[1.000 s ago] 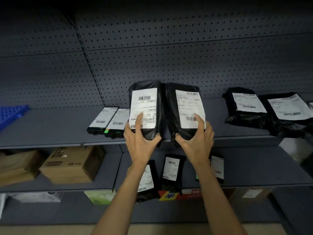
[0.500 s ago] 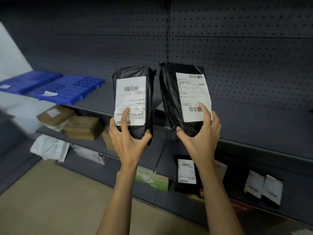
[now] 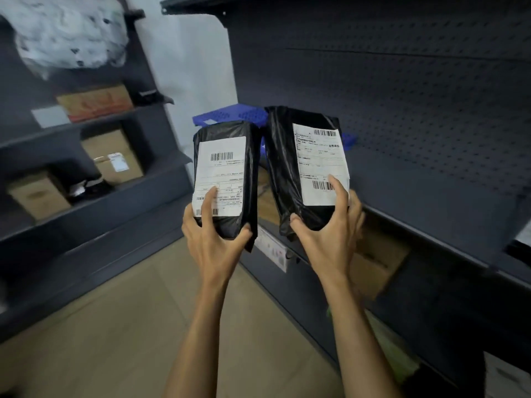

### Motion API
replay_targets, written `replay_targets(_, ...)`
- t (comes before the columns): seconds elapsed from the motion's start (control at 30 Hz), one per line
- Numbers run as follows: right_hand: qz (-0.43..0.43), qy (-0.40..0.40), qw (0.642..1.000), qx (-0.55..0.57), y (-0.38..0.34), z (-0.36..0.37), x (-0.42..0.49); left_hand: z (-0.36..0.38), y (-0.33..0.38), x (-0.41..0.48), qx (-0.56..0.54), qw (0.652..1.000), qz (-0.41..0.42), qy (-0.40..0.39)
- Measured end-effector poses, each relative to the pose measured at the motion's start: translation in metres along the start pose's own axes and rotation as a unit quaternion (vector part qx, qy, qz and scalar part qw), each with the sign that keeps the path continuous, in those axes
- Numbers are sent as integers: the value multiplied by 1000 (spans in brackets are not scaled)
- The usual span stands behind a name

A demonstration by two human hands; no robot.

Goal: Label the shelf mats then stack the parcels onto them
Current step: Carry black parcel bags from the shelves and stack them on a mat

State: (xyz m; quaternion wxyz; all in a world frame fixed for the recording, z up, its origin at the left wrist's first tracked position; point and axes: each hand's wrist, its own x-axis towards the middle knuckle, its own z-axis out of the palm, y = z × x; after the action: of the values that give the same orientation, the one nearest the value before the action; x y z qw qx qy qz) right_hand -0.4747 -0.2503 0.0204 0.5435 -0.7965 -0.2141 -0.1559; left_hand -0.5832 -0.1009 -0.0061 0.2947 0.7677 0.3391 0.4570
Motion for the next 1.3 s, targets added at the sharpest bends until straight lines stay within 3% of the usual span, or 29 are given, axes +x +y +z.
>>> replay_targets(0.33, -5, -51, 999, 17, -23, 144, 41, -6, -95, 104, 24, 998, -54, 15)
replay_targets(0.93, 31, -61, 994, 87, -7, 367, 291, 143, -154, 376, 24, 997, -74, 16)
replay_targets(1.3, 59, -38, 997, 32, 6, 467, 383, 208, -191, 516, -6, 999, -45, -15)
